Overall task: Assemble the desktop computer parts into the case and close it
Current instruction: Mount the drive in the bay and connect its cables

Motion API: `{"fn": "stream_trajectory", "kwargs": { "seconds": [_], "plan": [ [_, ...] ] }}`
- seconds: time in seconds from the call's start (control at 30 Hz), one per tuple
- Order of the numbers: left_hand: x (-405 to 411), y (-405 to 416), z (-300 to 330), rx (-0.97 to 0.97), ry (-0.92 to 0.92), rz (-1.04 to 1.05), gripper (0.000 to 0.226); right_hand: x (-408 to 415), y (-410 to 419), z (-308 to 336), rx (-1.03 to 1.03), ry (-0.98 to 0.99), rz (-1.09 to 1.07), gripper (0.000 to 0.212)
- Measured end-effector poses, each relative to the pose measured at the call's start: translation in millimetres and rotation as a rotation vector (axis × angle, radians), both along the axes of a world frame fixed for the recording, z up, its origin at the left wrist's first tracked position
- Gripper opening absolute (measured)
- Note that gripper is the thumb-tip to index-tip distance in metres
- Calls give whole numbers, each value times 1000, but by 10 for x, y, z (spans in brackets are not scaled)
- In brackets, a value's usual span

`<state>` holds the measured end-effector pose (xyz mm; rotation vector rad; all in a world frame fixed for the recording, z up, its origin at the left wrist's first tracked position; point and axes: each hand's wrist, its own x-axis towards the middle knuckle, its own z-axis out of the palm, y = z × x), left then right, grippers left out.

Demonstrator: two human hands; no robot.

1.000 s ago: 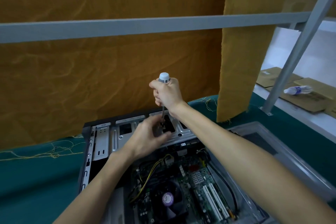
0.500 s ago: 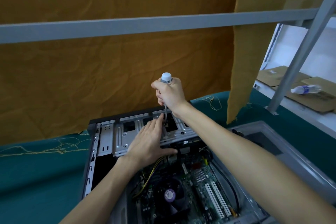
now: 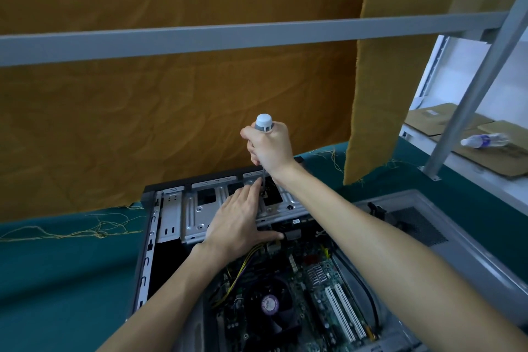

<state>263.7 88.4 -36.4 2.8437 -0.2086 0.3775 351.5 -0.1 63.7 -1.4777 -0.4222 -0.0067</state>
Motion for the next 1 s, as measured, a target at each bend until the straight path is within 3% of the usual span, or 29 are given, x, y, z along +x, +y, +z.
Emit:
{"fn": "stream_trajectory", "kwargs": {
  "seconds": [0.2,0.33,0.5,0.57,0.63,0.73,0.87,1.0],
  "plan": [
    [-1,10,-14,-13,8,-19,122,-48,74,-26,-11,-60,-51,26],
    [17,15,-29,-24,13,-27,123,18,-144,130,-120,30,187,34],
    [33,48,24,-51,126,-30,131,239,-498,672,9,47,438,34],
    [48,-1,58,-89,132,-20,123,365,-697,711,-132,3,381,23],
    [127,-92,93,-114,84,-16,100,523,-979,503,-368,-6,255,21],
    [326,-207,142,-94,70,-38,69,756,-1459,-110,-678,138,3,17],
    [488,-229,77,-130,41,-53,54,937,-1959,-1002,-1064,311,-184,9],
    [504,-192,8,-172,-6,-45,48,1045,-2054,-1499,-1250,286,-302,20]
  ]
}}
